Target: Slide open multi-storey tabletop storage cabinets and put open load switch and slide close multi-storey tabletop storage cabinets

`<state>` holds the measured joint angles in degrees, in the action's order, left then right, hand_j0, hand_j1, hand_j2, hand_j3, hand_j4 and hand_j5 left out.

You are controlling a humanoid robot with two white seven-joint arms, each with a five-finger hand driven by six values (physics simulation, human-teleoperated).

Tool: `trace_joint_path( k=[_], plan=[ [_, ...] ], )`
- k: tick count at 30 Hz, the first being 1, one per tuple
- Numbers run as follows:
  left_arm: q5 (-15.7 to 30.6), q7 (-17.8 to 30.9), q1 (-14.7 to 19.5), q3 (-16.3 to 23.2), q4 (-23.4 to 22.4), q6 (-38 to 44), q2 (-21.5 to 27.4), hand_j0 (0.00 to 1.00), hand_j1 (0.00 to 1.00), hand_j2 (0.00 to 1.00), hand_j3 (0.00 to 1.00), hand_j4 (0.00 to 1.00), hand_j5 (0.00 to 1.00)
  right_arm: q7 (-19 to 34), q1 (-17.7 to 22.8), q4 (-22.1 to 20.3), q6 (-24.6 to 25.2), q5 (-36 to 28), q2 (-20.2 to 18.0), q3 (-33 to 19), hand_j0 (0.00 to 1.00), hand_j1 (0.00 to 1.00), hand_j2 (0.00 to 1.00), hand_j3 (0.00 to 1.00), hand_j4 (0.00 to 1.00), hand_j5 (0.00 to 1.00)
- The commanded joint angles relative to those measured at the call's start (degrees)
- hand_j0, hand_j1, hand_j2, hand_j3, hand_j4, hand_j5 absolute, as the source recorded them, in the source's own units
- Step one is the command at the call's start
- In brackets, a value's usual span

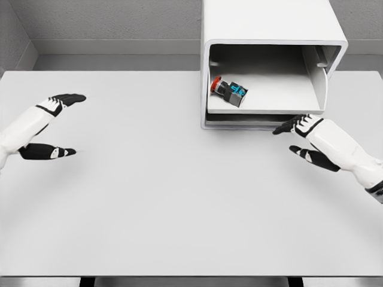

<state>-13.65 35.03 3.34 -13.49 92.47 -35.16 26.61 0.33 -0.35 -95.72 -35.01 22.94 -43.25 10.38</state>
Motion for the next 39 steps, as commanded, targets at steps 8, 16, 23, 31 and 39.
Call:
trace_joint_path(
  k=[8,16,23,31,39],
  plan=[
    [-1.64,-0.03,0.26,-0.4,-1.5,0.16,-0.5,1.0,1.0,1.0,1.0,1.0,1.0,0.11,-4.31,2.21,0.01,-0.44,1.42,5.09,0.7,0.7,0.7,0.7,0.7,0.7],
    [-1.73,-0.03,0.18,-0.4,-1.5,0.16,-0.59,1.0,1.0,1.0,1.0,1.0,1.0,1.86,-8.17,6.52,0.01,-0.09,3.44,7.64,0.7,0.7,0.7,0.7,0.7,0.7],
    [-1.73,-0.03,0.26,-0.49,-1.5,0.16,-0.5,1.0,1.0,1.0,1.0,1.0,1.0,1.86,-11.25,9.59,0.01,-0.18,4.05,8.69,0.7,0.7,0.7,0.7,0.7,0.7],
    [-1.64,-0.03,0.18,-0.49,-1.5,0.16,-0.5,1.0,1.0,1.0,1.0,1.0,1.0,1.86,-14.42,12.41,0.01,-0.53,4.58,10.1,0.72,0.72,0.72,0.72,0.72,0.72],
    [-1.56,-0.03,0.0,-0.75,-1.5,0.16,-0.41,1.0,1.0,1.0,1.0,1.0,1.0,1.25,-9.59,12.32,0.01,-3.17,-4.38,4.83,0.74,0.74,0.74,0.74,0.74,0.74]
  ],
)
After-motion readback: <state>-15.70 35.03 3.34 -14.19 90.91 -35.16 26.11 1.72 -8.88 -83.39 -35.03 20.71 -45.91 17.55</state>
